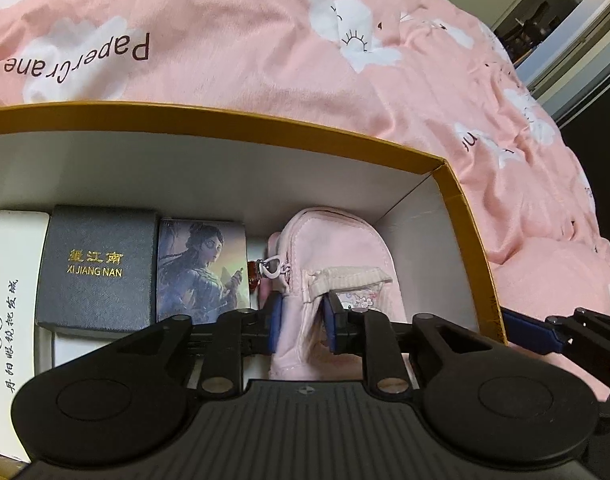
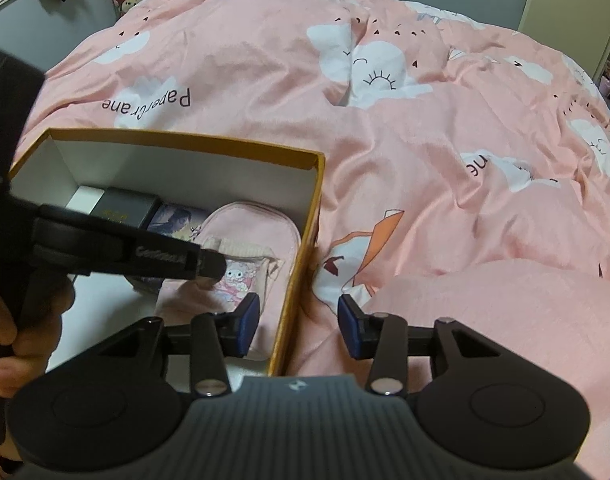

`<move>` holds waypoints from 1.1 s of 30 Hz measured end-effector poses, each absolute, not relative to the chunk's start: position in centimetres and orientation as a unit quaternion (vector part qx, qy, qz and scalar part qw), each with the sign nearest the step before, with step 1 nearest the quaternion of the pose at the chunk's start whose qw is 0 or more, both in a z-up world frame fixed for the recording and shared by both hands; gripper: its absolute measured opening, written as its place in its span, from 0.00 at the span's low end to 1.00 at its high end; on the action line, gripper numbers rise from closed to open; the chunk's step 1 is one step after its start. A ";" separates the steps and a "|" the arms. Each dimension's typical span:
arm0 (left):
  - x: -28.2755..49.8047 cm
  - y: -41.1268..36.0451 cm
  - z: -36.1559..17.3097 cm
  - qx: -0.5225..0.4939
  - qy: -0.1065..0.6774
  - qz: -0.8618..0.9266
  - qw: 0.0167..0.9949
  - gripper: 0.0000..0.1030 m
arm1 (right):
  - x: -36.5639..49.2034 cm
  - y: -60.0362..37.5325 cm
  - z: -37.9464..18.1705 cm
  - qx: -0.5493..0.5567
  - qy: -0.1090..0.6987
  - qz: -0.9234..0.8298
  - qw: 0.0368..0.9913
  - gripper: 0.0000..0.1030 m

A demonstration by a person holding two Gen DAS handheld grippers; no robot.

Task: Organize objects
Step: 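Lower the pink backpack into the orange box beside the card and open the left gripper, then withdraw both grippers from the orange box toward the plush toys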

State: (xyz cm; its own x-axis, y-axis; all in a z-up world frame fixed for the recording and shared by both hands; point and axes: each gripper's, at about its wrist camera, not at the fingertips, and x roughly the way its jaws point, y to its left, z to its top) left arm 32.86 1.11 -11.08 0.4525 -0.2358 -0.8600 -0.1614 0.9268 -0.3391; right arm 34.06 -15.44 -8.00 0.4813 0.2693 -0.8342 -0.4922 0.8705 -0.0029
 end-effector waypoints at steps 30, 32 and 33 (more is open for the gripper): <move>17.9 1.0 1.2 -0.097 0.400 -0.088 0.907 0.45 | 23.3 -17.5 -2.1 -0.080 0.368 0.247 0.893 0.60; 16.2 1.4 1.4 -0.101 0.403 -0.093 0.905 0.45 | 21.5 -17.7 -1.9 -0.068 0.364 0.255 0.893 0.60; 15.2 1.6 1.4 -0.102 0.404 -0.092 0.904 0.45 | 20.6 -17.7 -2.0 -0.063 0.363 0.258 0.893 0.60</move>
